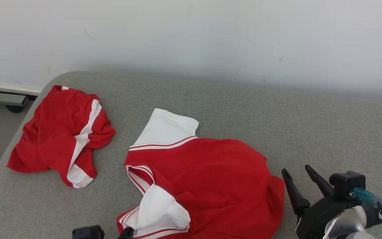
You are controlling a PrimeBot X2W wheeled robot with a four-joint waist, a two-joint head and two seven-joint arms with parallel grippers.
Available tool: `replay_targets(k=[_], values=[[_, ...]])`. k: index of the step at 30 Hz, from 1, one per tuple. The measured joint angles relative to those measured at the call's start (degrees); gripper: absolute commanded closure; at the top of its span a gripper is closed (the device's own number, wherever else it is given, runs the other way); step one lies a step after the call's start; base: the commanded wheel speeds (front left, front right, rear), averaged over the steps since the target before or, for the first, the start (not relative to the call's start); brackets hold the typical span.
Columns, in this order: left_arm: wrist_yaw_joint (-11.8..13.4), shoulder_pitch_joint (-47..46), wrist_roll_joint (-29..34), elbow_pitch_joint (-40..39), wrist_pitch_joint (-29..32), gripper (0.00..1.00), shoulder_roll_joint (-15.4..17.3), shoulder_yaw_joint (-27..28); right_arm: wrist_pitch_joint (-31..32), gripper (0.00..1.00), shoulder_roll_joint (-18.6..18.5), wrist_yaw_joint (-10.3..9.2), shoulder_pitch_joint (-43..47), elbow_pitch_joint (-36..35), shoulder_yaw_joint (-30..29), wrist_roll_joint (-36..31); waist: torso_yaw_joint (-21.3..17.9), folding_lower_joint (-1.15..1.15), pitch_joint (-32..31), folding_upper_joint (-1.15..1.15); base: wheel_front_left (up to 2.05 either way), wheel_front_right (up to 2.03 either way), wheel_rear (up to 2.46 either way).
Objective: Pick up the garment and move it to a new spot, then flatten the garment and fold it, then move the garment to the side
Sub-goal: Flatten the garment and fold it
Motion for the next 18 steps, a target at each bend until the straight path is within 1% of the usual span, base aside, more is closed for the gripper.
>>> replay_targets(k=[4,8,11,14,16,18], values=[[0.4,0.0,0.0,0.1,-1.1,0.00,0.0,1.4,0.0,0.00,0.0,0.00,0.0,0.0,-0.2,0.0,0.2,0.00,0.2,0.00,0.00,0.00,0.00],[1.4,-1.0,1.5,-1.7,-2.0,0.00,1.1,2.9,-0.1,0.00,0.0,0.00,0.1,0.0,-0.4,0.0,0.1,0.00,0.3,0.00,0.00,0.00,0.00],[1.3,-2.2,2.6,-3.2,-2.2,0.00,1.5,3.3,-0.2,0.00,0.0,0.00,0.1,0.0,-0.5,0.0,-0.2,0.00,0.4,0.00,0.00,0.00,0.00],[0.3,-4.2,4.3,-3.1,-0.7,0.00,1.8,1.9,-0.2,0.00,0.0,0.00,-0.1,0.1,-0.1,0.0,-0.8,0.00,0.7,0.00,0.00,0.00,0.00],[-1.0,-6.0,4.3,-2.9,0.5,0.00,1.4,1.5,-0.3,0.00,0.0,0.00,-0.3,0.1,-0.1,0.0,-1.3,0.00,0.9,0.00,0.00,0.00,0.00],[-1.7,-7.6,4.5,-1.8,1.6,0.00,1.0,0.9,-0.3,0.00,0.0,0.00,-0.6,0.2,-0.1,0.1,-1.9,0.00,1.0,0.00,0.00,0.00,0.00]])
